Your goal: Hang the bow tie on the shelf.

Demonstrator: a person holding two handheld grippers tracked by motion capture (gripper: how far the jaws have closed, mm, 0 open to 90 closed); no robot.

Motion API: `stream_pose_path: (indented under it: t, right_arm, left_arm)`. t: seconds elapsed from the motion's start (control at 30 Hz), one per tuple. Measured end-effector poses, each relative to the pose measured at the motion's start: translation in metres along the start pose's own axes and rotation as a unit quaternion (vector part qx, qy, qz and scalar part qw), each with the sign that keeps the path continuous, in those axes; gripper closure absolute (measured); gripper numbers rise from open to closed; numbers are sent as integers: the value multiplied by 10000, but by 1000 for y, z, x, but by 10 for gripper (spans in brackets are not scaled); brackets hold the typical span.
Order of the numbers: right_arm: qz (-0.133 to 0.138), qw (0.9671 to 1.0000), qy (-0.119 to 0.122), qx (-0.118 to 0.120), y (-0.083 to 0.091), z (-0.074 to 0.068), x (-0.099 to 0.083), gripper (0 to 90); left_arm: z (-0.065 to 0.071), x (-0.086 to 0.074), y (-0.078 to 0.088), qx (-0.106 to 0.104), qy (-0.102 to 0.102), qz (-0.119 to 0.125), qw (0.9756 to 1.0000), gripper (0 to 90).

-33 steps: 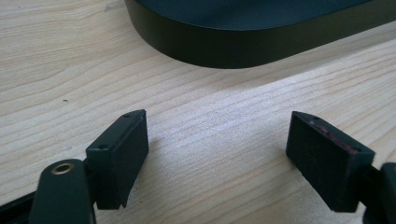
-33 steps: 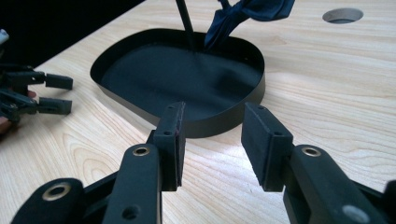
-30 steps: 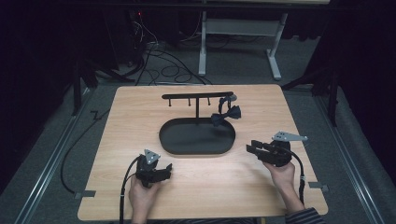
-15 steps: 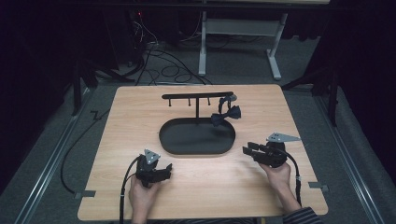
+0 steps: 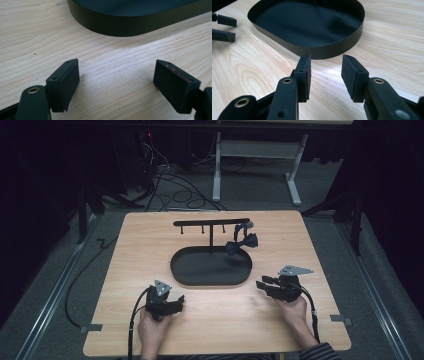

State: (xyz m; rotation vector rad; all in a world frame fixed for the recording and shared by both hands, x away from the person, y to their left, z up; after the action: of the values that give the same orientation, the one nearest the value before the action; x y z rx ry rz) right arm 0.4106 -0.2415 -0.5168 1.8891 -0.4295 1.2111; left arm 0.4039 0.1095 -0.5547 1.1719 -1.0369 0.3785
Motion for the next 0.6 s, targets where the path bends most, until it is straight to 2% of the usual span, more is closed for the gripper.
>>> stream_pose_path:
  t: [0.2,0.6]
  right_arm:
    - [-91,10000,-21,14,-5,-2,-4,613]
    - [-233,9997,95,44,-14,-11,-11,602]
  left_arm:
    - [0,0,0,1,8,7,10000,213]
    - [0,0,0,2,3,4,10000,213]
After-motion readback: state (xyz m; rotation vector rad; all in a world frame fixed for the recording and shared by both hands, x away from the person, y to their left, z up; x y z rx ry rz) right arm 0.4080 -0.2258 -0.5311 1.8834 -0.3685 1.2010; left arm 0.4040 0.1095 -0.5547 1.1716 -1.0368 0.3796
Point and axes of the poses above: each handheld gripper's, and its own axes: y roughly backward along the jaws, x roughly out of its top, z roughly to its right, the point moved 7 cm from there along -y, roughly forward along the jaws, and after that the axes turned 8 degrees about z, right-handed, at the moved point
